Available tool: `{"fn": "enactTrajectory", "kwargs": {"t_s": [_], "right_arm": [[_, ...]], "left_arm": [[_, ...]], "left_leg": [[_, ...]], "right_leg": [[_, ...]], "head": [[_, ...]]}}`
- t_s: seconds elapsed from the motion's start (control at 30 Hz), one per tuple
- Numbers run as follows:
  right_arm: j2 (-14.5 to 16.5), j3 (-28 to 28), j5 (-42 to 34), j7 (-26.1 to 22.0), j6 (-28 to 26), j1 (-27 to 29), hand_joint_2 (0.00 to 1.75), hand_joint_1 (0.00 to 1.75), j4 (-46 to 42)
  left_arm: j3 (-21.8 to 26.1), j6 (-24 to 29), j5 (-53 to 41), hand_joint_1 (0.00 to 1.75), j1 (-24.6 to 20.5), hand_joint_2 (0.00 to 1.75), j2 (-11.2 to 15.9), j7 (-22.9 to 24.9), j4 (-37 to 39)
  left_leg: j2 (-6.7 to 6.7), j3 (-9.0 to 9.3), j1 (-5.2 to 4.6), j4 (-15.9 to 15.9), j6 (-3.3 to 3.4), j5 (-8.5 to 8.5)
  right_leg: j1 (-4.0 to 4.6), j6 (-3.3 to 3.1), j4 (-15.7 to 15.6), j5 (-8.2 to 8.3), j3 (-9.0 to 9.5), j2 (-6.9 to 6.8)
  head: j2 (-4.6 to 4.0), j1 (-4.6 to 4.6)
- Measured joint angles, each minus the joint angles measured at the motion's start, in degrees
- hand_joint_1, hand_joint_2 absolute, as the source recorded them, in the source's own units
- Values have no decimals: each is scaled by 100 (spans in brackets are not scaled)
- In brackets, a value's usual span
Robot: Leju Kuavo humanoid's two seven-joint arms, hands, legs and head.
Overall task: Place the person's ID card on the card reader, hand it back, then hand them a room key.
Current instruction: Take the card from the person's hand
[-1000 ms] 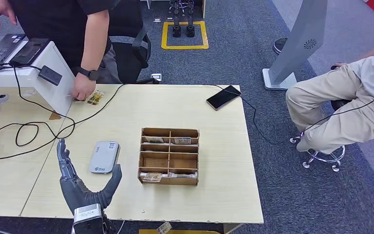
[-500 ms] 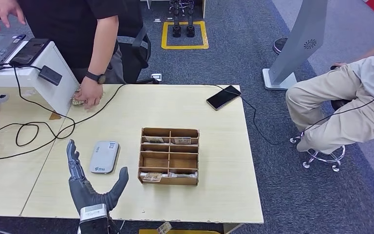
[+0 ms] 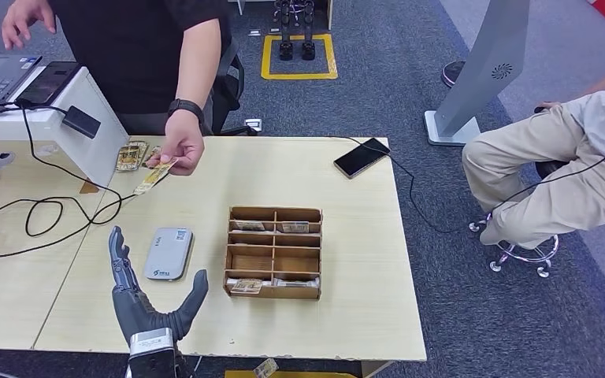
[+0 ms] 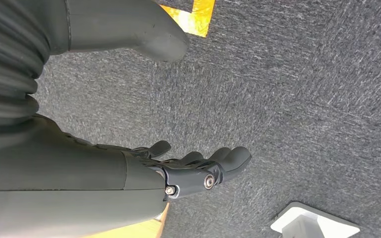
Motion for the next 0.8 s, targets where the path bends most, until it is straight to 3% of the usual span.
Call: {"fn": "enactTrajectory", "kwargs": {"t_s": [0.37,0.53,0.8], "right_arm": [[-48,1,1,-103,0,-18,175,0,187],[-83,2,1,-139,0,-35,175,0,327],[-114,4,1,-142,0,-43,175,0,446]], "left_arm": [[3,1,-1219,0,-1,175,-16,270,142],[80,4,-2451,0,-17,175,-58,285,208],[183,7,-2672,0,-18,175,-103,274,290]], "left_leg": [[0,-1,0,0,0,0],[0,-1,0,0,0,0],[0,-1,0,0,0,0]], "right_leg": [[0,0,0,0,0,0],[0,0,0,0,0,0],[0,0,0,0,0,0]], "head": [[0,0],[0,1],[0,-1]]}}
